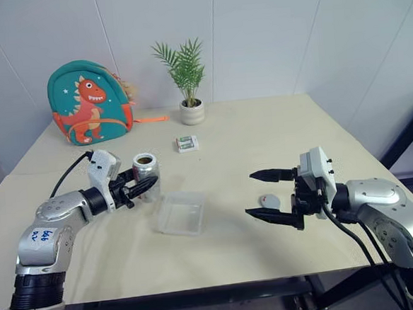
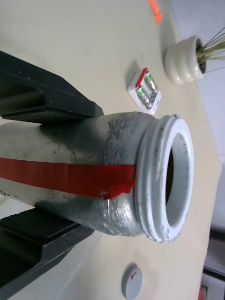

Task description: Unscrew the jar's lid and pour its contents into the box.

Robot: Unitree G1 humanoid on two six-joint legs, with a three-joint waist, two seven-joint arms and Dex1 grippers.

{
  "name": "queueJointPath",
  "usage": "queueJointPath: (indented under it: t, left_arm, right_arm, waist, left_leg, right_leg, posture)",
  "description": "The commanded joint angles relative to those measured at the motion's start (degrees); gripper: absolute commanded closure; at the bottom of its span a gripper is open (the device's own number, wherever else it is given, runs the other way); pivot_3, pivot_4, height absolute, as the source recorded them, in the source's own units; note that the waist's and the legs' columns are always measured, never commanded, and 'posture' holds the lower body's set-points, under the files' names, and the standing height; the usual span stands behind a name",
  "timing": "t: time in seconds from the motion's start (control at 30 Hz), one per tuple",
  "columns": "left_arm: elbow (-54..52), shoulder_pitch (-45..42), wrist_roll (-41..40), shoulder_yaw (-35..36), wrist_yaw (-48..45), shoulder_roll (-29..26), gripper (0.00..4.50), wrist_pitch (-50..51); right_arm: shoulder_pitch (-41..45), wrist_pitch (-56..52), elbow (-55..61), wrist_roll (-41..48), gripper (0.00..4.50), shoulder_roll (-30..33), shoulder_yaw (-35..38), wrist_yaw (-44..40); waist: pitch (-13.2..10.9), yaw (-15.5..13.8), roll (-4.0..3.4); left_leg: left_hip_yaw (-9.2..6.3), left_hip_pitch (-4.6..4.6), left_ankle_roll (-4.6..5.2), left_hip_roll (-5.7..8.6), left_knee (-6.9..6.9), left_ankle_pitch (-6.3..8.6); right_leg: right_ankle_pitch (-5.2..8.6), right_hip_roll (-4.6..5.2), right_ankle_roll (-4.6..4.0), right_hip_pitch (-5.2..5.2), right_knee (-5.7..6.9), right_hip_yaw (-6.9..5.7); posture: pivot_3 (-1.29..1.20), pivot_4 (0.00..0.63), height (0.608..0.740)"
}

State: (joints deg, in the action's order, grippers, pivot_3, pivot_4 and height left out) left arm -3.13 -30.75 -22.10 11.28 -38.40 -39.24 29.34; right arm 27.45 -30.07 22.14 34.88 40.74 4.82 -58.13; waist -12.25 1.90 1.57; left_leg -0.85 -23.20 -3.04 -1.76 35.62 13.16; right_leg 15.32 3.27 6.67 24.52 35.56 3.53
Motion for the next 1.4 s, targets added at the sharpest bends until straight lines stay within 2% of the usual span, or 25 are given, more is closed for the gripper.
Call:
queueJointPath:
  t: [0.03, 0.23, 0.4, 0.53, 0.6, 0.77, 0.93, 1.17, 1.3, 1.4]
  left_arm:
    - [0.12, -0.69, 6.06, -2.23, 2.18, -1.19, 2.55, -5.67]
    - [0.88, 0.01, 23.58, -8.72, 9.85, -2.69, 2.55, -23.48]
    - [2.03, -2.94, 44.83, -16.03, 19.3, -8.3, 2.55, -36.8]
    - [4.14, -6.81, 68.26, -23.66, 33.6, -15.79, 2.55, -51.08]
    - [4.94, -8.32, 77.98, -27.16, 39.1, -17.76, 2.55, -53.55]
    - [5.54, -10.31, 92.22, -31.35, 50.26, -16.73, 2.55, -53.58]
    - [8.16, -13.0, 97.47, -32.38, 51.5, -15.3, 2.55, -51.23]
    - [8.0, -13.17, 97.82, -32.83, 51.55, -15.91, 2.55, -53.09]
    - [8.51, -11.79, 93.45, -30.69, 48.32, -15.85, 2.55, -52.93]
    - [9.84, -10.05, 85.52, -28.11, 45.39, -15.44, 2.55, -54.06]
  right_arm:
    - [0.22, 1.54, 0.94, -0.14, 0.01, -0.31, -0.01, 0.48]
    - [0.21, 1.95, 0.11, -0.79, 0.01, -2.1, -1.37, 1.56]
    - [0.81, 3.14, -1.62, -1.69, 0.01, -4.13, -2.43, 2.36]
    - [1.62, 3.83, -2.96, -2.26, 0.01, -5.73, -2.81, 3.01]
    - [2.12, 4.16, -3.58, -2.41, 0.01, -6.63, -3.12, 3.51]
    - [2.54, 5.0, -4.43, -2.99, 0.01, -8.58, -3.85, 4.35]
    - [2.6, 5.27, -4.65, -3.0, 0.01, -10.51, -4.08, 5.65]
    - [2.21, 5.93, -4.88, -3.28, 0.01, -12.29, -4.31, 6.92]
    - [2.22, 6.58, -5.45, -3.56, 0.01, -12.67, -4.46, 6.94]
    - [2.23, 6.92, -5.71, -3.68, 0.01, -12.8, -4.59, 6.93]
  waist:
    - [0.0, -0.14, 0.0]
    - [0.0, -0.24, 0.0]
    - [0.0, -0.26, 0.0]
    - [0.0, -0.27, 0.0]
    - [0.0, -0.28, 0.0]
    - [0.0, -0.28, 0.0]
    - [0.0, -0.28, 0.01]
    - [0.0, -0.26, 0.0]
    - [0.0, -0.25, 0.0]
    - [0.0, -0.23, 0.0]
  left_leg:
    - [0.0, 0.0, 0.0, 0.0, 0.0, 0.0]
    - [0.02, -0.01, 0.0, 0.0, -0.01, 0.0]
    - [0.03, -0.01, 0.0, 0.0, -0.03, 0.0]
    - [0.06, -0.01, 0.0, 0.0, -0.02, 0.0]
    - [0.11, 0.0, 0.01, 0.0, -0.05, 0.01]
    - [0.14, 0.0, 0.04, 0.0, -0.07, 0.02]
    - [0.13, -0.03, 0.05, 0.01, -0.04, 0.03]
    - [0.13, -0.01, 0.05, 0.01, -0.04, 0.03]
    - [0.13, 0.0, 0.05, 0.01, 0.0, 0.03]
    - [0.13, 0.01, 0.05, 0.01, 0.04, 0.03]
  right_leg:
    - [0.0, 0.0, 0.0, 0.0, 0.0, 0.0]
    - [0.0, 0.01, 0.0, 0.0, -0.04, 0.0]
    - [0.0, 0.02, 0.0, 0.01, -0.03, 0.0]
    - [-0.01, 0.03, 0.0, 0.01, -0.04, 0.0]
    - [-0.01, 0.06, 0.02, 0.01, -0.06, 0.02]
    - [-0.03, 0.06, 0.04, 0.05, 0.03, 0.01]
    - [-0.05, 0.06, 0.08, 0.06, 0.08, 0.0]
    - [-0.05, 0.06, 0.08, 0.06, 0.16, 0.01]
    - [-0.05, 0.06, 0.08, 0.06, 0.22, 0.01]
    - [-0.05, 0.06, 0.08, 0.07, 0.29, 0.01]
  posture:
    - [0.0, 0.15, 0.74]
    - [0.0, 0.15, 0.74]
    - [0.0, 0.15, 0.74]
    - [0.0, 0.15, 0.74]
    - [0.0, 0.15, 0.74]
    - [0.0, 0.15, 0.74]
    - [0.0, 0.15, 0.74]
    - [0.0, 0.15, 0.74]
    - [0.0, 0.15, 0.74]
    - [0.0, 0.15, 0.74]
